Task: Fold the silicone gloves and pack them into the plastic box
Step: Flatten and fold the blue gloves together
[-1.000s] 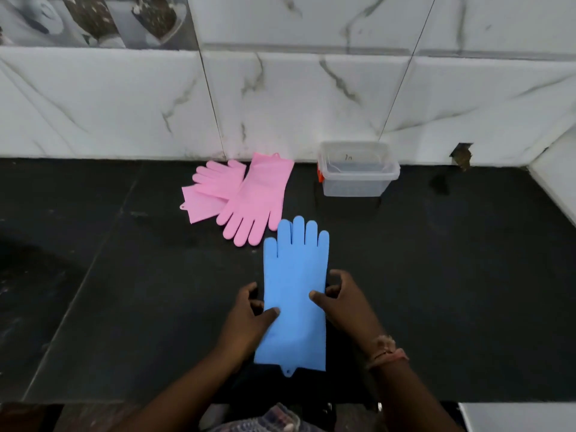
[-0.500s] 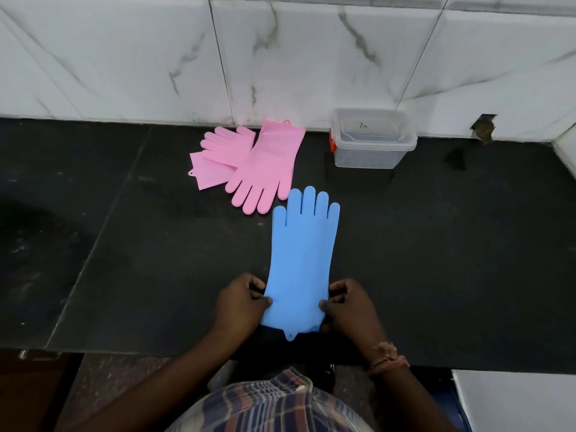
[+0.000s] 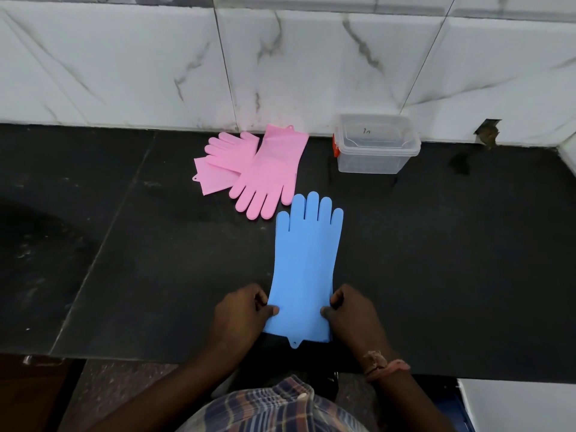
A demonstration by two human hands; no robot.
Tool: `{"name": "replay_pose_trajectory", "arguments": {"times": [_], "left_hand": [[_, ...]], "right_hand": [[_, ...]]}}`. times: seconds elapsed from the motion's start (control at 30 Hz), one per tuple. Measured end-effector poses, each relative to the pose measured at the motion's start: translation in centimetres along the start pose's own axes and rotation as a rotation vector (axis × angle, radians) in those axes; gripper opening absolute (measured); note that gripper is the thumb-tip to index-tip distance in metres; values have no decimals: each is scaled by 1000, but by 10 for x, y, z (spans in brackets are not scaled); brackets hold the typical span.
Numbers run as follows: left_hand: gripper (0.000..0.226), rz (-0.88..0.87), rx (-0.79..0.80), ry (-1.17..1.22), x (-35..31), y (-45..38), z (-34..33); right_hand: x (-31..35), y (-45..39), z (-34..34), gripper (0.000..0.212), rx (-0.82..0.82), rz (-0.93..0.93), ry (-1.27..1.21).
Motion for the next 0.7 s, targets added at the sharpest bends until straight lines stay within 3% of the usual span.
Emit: {"name": "replay_pose_trajectory", "arguments": {"times": [0.1, 0.33, 0.47, 0.6, 0.7], "left_hand": [[31, 5, -15, -10, 2, -6, 1], [21, -88, -60, 259, -34, -41, 8], [30, -124, -104, 274, -42, -51, 6], [40, -118, -105, 256, -35, -57, 2], [43, -118, -120, 211, -31, -58, -2]], "right_hand": [[2, -8, 6, 26, -20, 23, 86], [29, -46, 12, 17, -200, 129, -72], [32, -62, 5, 27, -299, 165, -171], [23, -57, -6, 23, -428, 329, -155], [18, -65, -3, 20, -440, 302, -248]]}}
Point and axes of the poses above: each hand's wrist, its own y-axis away from the middle knuckle, its own z-axis out of the back of the hand, x = y × z, the point moved 2 cm from there along -y, towards the middle knuckle, and after that the axes turned 4 degrees about -y, right-handed, at the moved point
